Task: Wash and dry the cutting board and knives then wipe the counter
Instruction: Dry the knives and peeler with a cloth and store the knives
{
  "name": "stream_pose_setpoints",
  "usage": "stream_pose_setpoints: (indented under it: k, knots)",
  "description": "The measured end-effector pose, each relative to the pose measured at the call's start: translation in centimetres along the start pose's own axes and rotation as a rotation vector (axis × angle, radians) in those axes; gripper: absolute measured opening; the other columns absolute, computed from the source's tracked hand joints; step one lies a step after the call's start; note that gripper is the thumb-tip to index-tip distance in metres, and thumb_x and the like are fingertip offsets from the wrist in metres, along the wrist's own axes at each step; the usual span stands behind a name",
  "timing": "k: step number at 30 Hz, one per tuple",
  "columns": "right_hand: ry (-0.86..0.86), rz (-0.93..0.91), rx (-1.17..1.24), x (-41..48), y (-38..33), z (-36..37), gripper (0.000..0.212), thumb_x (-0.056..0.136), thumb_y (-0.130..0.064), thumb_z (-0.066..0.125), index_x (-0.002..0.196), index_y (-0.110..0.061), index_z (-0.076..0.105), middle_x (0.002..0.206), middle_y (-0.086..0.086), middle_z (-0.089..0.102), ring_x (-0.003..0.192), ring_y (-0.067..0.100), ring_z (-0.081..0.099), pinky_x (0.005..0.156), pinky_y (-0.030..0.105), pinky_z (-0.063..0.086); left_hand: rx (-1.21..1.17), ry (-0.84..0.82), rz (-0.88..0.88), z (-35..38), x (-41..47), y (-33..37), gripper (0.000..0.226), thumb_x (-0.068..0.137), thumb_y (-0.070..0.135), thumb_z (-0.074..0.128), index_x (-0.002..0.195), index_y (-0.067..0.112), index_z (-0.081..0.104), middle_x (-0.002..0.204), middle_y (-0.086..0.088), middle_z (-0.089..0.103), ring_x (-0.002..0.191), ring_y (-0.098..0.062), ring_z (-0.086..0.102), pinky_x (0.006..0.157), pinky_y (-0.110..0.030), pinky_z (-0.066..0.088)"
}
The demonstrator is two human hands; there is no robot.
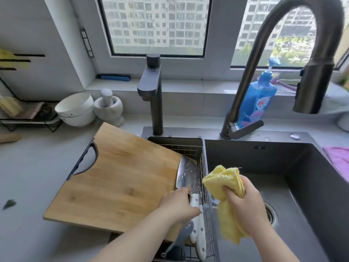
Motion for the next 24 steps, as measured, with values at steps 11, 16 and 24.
stream_pose_setpoints:
  k: [11, 16, 24]
  knots:
    - [0.005, 0.024, 0.018, 0.2, 0.9, -0.8, 0.033, 0.084, -0.013, 0.061, 0.077, -0.042, 0.049, 0.076, -0.012, 0.062, 0.075, 0.005, 0.057, 0.065, 0.028, 0.042, 0.137, -0.263, -0.211, 2.4, 2.1, 1.8, 0.090, 0.080, 0.037, 0.067, 0.142, 0.003, 0.011, 0.127, -0.009, 0.054, 0.114, -0.026, 0.055, 0.091, -0.036, 0.046]
    - [0.026, 0.054, 0.061, -0.5, 2.0, -1.3, 0.032, 0.083, -0.011, 0.061, 0.077, -0.041, 0.050, 0.076, -0.009, 0.062, 0.075, 0.013, 0.058, 0.068, 0.031, 0.043, -0.071, -0.148, -0.279, 2.8, 2.7, 1.5, 0.082, 0.086, 0.019, 0.057, 0.144, 0.007, 0.001, 0.125, -0.009, 0.050, 0.099, -0.022, 0.058, 0.072, -0.027, 0.046]
    - [0.081, 0.079, 0.199, -1.2, 2.2, -2.3, 0.032, 0.085, -0.006, 0.060, 0.076, -0.036, 0.051, 0.077, -0.009, 0.060, 0.073, 0.004, 0.054, 0.060, 0.020, 0.039, -0.364, -0.105, -0.287, 2.9, 2.4, 1.6, 0.067, 0.088, 0.023, 0.050, 0.140, 0.003, 0.014, 0.119, -0.011, 0.048, 0.116, -0.026, 0.052, 0.085, -0.031, 0.046]
Point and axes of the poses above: each hand's wrist, its own x-axis towards the middle knuckle, its own z-axis out of the palm, y = z × x, the point moved 3 cm from there along x, towards the middle knuckle
